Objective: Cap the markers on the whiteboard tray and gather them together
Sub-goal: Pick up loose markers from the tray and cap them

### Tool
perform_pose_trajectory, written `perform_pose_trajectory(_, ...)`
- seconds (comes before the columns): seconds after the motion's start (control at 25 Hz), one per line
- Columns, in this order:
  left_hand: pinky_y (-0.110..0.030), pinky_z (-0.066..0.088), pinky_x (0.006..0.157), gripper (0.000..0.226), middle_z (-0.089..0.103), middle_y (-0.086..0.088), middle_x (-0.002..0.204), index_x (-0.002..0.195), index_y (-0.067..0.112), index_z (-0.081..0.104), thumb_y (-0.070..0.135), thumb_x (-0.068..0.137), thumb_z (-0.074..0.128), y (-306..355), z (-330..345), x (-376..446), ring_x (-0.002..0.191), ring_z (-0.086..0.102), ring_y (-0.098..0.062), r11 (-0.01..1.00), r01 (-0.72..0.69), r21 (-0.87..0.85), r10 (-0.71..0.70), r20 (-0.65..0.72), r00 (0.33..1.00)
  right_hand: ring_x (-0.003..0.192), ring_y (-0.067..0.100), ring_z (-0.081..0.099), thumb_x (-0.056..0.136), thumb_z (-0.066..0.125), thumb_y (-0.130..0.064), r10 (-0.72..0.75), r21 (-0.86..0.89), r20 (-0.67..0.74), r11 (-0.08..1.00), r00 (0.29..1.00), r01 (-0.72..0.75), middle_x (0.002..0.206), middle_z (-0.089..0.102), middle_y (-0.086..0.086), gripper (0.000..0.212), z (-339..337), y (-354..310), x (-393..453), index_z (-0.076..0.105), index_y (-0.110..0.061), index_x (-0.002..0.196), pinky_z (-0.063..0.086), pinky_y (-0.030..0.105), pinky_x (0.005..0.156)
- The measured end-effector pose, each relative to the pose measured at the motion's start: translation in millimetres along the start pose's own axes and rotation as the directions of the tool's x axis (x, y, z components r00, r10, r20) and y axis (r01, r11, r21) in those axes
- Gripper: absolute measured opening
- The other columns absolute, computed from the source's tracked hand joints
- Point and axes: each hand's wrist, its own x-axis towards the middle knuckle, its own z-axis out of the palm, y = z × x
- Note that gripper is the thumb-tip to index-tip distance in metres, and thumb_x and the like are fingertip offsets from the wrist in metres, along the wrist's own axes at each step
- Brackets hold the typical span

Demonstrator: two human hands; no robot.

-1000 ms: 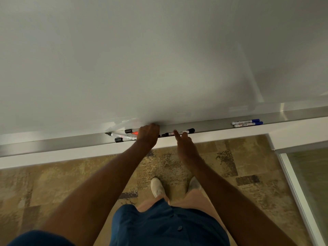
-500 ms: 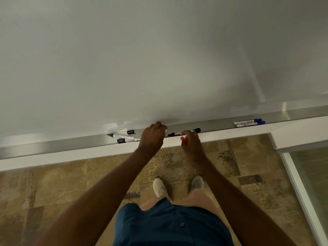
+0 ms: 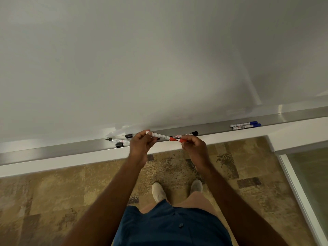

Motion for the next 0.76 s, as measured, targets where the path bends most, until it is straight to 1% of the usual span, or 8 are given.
perform_pose_trajectory(0.16,-0.029,0.063,0.081,0.006,0.067,-0.014,0.094,0.100,0.006,0.066,0.005,0.095,0.064,-4.7,-2.8,-4.8,0.087,0.070,-0.027,0.999,0.030,-0.020,-0.030,-0.014,0.999,0.100,0.020,0.070,0.094,0.067,-0.014,-0.023,-0.031,0.057,0.999,0.998,0.025,0.108,0.074,0.002,0.023,5.1,-1.7,-8.9,0.072,-0.014,0.117,0.060,0.036,0.091)
perform_pose_trajectory(0.28,-0.030,0.063,0.077,0.009,0.068,-0.012,0.089,0.103,0.005,0.065,0.003,0.095,0.063,-6.4,-2.8,-10.7,0.083,0.071,-0.025,0.999,0.041,-0.028,-0.042,-0.019,0.999,0.100,0.022,0.070,0.094,0.068,-0.013,-0.039,-0.039,0.064,0.998,0.997,0.042,0.110,0.074,0.005,0.024,5.7,-2.9,-13.1,0.071,-0.013,0.117,0.061,0.037,0.090)
perform_pose_trajectory(0.36,-0.031,0.064,0.077,0.017,0.068,-0.012,0.088,0.111,0.004,0.063,0.001,0.095,0.063,-6.2,-3.4,-12.9,0.084,0.070,-0.028,0.998,0.047,-0.049,-0.049,-0.036,0.998,0.098,0.019,0.071,0.094,0.069,-0.013,-0.059,-0.042,0.064,0.997,0.996,0.062,0.110,0.075,0.005,0.025,4.2,-5.0,-15.1,0.071,-0.012,0.118,0.061,0.034,0.089)
perform_pose_trajectory(0.44,-0.033,0.064,0.079,0.021,0.069,-0.014,0.091,0.115,0.004,0.062,0.001,0.094,0.063,-6.3,-3.1,-15.0,0.087,0.070,-0.030,0.996,0.063,-0.061,-0.065,-0.045,0.997,0.097,0.016,0.071,0.094,0.069,-0.016,-0.099,-0.091,0.071,0.990,0.993,0.106,0.111,0.075,0.004,0.026,3.1,-8.0,-17.9,0.071,-0.013,0.120,0.061,0.029,0.086)
perform_pose_trajectory(0.56,-0.032,0.064,0.078,0.013,0.069,-0.018,0.092,0.107,0.002,0.064,0.005,0.094,0.064,-7.5,1.7,-19.4,0.087,0.072,-0.031,0.994,0.086,-0.063,-0.089,-0.044,0.995,0.096,0.013,0.070,0.095,0.068,-0.022,-0.177,-0.179,0.068,0.966,0.982,0.187,0.110,0.074,0.002,0.025,0.9,-10.9,-21.5,0.070,-0.015,0.120,0.061,0.028,0.084)
perform_pose_trajectory(0.64,-0.032,0.064,0.075,0.008,0.070,-0.018,0.088,0.101,0.003,0.065,0.008,0.095,0.064,-8.1,5.2,-20.9,0.084,0.073,-0.030,0.995,0.077,-0.059,-0.081,-0.062,0.995,0.097,0.011,0.069,0.096,0.066,-0.024,-0.239,-0.226,0.066,0.942,0.969,0.248,0.111,0.074,0.002,0.026,-2.3,-13.0,-23.9,0.070,-0.015,0.120,0.061,0.023,0.082)
perform_pose_trajectory(0.76,-0.029,0.063,0.066,0.010,0.072,-0.014,0.080,0.093,0.006,0.066,0.016,0.096,0.065,-8.8,10.8,-21.9,0.074,0.073,-0.025,0.999,0.049,-0.015,-0.050,-0.105,0.993,0.102,0.009,0.067,0.096,0.066,-0.025,-0.371,-0.317,0.133,0.863,0.919,0.393,0.116,0.072,0.000,0.029,-11.4,-14.9,-27.7,0.068,-0.013,0.122,0.059,0.021,0.086)
